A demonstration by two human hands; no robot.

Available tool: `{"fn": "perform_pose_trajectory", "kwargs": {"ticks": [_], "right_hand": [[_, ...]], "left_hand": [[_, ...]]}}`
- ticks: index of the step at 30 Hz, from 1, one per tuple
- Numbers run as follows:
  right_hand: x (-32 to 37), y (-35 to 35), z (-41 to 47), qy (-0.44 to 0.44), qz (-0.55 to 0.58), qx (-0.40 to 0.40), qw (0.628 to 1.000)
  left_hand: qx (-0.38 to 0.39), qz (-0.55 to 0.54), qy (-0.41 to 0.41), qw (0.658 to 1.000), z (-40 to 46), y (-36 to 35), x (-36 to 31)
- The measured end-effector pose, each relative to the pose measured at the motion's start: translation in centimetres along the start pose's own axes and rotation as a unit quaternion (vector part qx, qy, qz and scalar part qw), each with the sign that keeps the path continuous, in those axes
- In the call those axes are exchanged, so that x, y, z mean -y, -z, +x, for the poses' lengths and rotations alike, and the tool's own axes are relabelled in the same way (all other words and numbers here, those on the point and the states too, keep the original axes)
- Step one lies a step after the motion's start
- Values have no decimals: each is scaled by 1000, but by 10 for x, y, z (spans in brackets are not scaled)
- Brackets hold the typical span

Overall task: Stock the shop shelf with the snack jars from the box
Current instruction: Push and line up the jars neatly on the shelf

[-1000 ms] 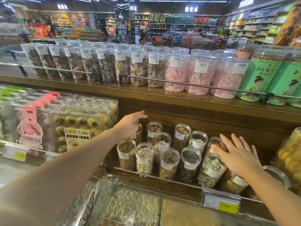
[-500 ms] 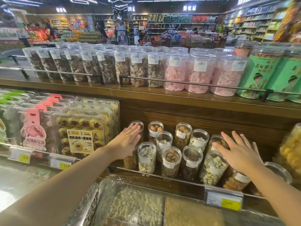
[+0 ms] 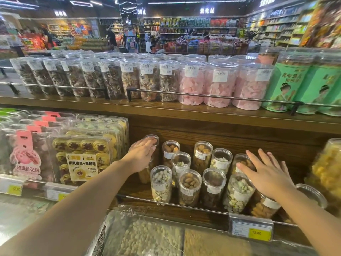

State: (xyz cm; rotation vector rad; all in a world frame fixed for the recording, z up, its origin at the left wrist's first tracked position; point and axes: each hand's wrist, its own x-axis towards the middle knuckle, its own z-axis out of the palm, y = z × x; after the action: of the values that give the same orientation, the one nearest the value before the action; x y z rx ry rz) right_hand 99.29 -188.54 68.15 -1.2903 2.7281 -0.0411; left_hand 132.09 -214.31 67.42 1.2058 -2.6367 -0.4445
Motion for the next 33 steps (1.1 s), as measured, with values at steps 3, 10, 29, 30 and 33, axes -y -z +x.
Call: {"fn": "perform_pose_trajectory", "kwargs": {"ticks": [3, 10, 29, 30, 33], "right_hand": [[0, 0, 0, 1, 4, -3, 1000], [1, 0, 0, -1, -3, -4, 1000], [1, 0, 3, -5, -4, 4, 1000], [1, 0, 3, -5, -4, 3, 1000], [2, 0, 3, -5, -3, 1, 1000]], "left_hand": [[-6, 12, -3, 1000, 2, 1, -2], [-1, 0, 13, 1000, 13, 1, -2], [-11, 4, -27, 1000, -21, 22, -41], [-9, 10, -49, 999, -36, 17, -47], [-12, 35, -93, 995, -74, 9, -53]]}}
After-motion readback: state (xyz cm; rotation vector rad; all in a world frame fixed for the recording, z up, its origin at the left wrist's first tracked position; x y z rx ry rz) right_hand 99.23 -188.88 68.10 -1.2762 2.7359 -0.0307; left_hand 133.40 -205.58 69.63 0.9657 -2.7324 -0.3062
